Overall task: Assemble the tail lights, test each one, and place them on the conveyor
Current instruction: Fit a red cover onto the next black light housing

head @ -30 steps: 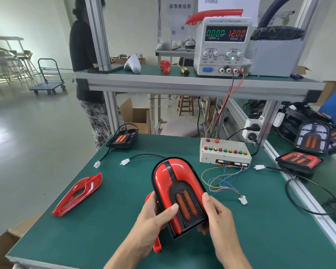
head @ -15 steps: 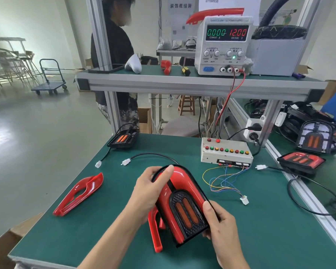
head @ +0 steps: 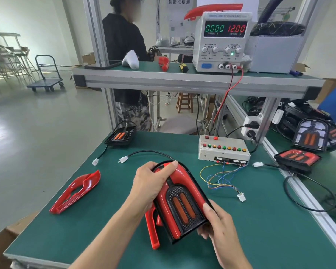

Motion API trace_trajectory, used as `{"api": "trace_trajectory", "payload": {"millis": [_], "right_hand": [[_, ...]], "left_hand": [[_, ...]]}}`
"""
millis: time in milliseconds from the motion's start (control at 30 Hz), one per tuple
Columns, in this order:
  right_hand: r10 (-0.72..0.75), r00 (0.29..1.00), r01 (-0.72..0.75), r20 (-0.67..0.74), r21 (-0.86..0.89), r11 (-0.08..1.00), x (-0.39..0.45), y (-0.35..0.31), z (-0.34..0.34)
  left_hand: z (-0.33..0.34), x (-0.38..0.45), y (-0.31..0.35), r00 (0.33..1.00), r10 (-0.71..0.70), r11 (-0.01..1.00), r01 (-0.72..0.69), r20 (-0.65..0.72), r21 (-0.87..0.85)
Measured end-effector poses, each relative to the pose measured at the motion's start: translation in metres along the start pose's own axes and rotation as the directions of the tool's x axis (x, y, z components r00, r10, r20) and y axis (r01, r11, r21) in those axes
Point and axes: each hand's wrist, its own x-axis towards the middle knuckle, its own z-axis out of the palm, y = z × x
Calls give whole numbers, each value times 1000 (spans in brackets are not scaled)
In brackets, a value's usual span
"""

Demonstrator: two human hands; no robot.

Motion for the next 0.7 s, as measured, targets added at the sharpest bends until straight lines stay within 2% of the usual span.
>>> {"api": "trace_trajectory", "payload": {"millis": [333,500,700], "right_hand": [[72,997,-77,36,170,982,-2,5,3],[114,989,-130,89,200,971,-2,2,3],[222,965,-259,141,381,887,-1,-1,5]], "left_hand": [[0,3,-4,993,106,978,-94,-56,188],[2,4,-5,993,102,984,-91,-66,155],[2,7,-5,997,31,998,-27,-70,58]]}}
